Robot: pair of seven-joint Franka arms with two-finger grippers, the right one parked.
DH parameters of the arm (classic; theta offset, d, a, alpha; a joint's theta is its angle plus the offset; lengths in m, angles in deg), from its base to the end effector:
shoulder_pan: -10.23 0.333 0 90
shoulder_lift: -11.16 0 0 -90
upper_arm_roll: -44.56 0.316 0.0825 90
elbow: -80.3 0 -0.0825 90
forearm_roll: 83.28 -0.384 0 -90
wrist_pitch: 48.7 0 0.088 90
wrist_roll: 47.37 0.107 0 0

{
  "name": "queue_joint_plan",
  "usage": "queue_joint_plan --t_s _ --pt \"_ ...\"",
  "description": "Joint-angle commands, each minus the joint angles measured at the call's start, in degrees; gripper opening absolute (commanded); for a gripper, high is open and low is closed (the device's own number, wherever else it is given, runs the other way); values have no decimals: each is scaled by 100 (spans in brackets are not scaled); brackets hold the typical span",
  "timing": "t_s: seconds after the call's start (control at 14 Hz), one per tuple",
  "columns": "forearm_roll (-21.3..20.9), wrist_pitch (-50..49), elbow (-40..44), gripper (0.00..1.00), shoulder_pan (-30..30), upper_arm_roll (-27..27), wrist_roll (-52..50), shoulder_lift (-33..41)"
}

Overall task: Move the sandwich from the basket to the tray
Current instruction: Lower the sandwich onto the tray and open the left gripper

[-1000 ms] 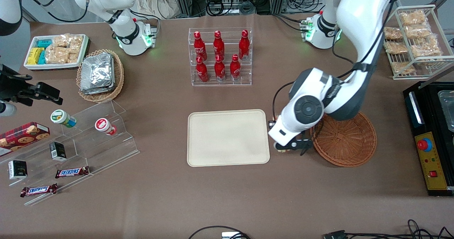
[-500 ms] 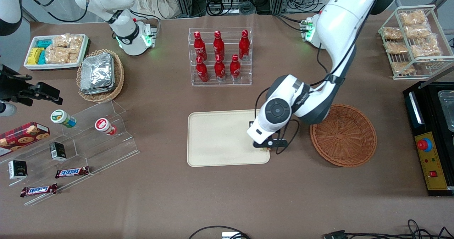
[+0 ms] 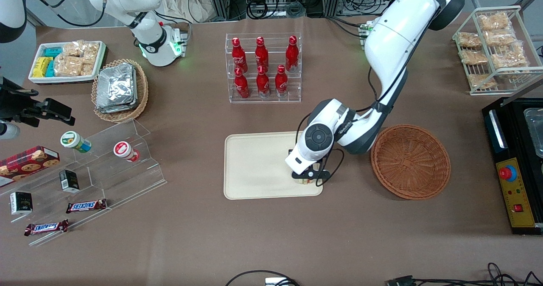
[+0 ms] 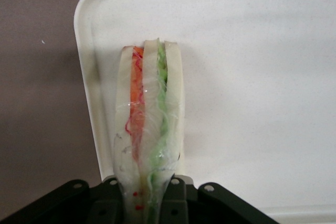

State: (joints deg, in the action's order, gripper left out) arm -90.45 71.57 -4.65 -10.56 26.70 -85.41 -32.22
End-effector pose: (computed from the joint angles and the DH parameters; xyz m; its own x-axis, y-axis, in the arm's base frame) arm 0.5756 -0.4064 0.2329 0.9886 -0.0120 -0.1498 -0.0085 -0.9997 0.0243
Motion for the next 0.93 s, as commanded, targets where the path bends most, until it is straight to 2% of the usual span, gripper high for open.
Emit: queue_joint_plan --t_s 0.0,0.07,0.14,0.57,0.86 --pt "-110 -30 154 24 -13 2 -45 -4" --pt "-110 -38 145 49 -4 11 -28 5" --pt "-118 -47 145 99 13 11 -2 22" --pt "-110 -91 154 100 40 11 -37 171" --pt "-101 -809 40 100 66 46 16 960"
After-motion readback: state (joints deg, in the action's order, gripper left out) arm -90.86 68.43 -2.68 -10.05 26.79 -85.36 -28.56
